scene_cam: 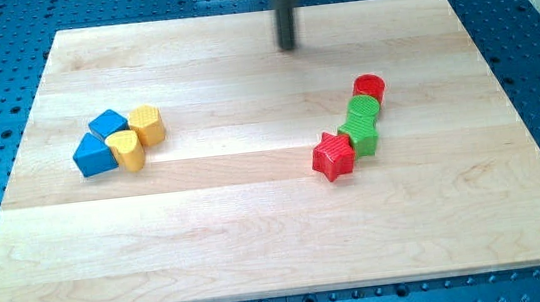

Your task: Slide the green circle to the center

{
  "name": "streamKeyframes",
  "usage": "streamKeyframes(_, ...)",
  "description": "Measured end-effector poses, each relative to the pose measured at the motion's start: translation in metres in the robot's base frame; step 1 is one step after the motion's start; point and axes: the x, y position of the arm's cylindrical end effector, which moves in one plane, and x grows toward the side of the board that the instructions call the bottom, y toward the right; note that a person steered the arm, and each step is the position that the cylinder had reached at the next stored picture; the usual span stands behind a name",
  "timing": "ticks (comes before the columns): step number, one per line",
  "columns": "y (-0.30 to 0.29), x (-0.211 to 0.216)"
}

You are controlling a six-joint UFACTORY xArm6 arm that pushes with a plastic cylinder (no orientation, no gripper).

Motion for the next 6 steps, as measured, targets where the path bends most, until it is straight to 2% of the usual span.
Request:
streamKeyframes(1, 0.083, 0.084)
streamKeyframes(2, 0.074, 0.135)
streamKeyframes(3, 0.015, 0.136)
streamKeyframes(4, -0.012, 0.168)
streamKeyframes(5, -0.060, 0.163)
streamKeyframes(6, -0.130, 0.112)
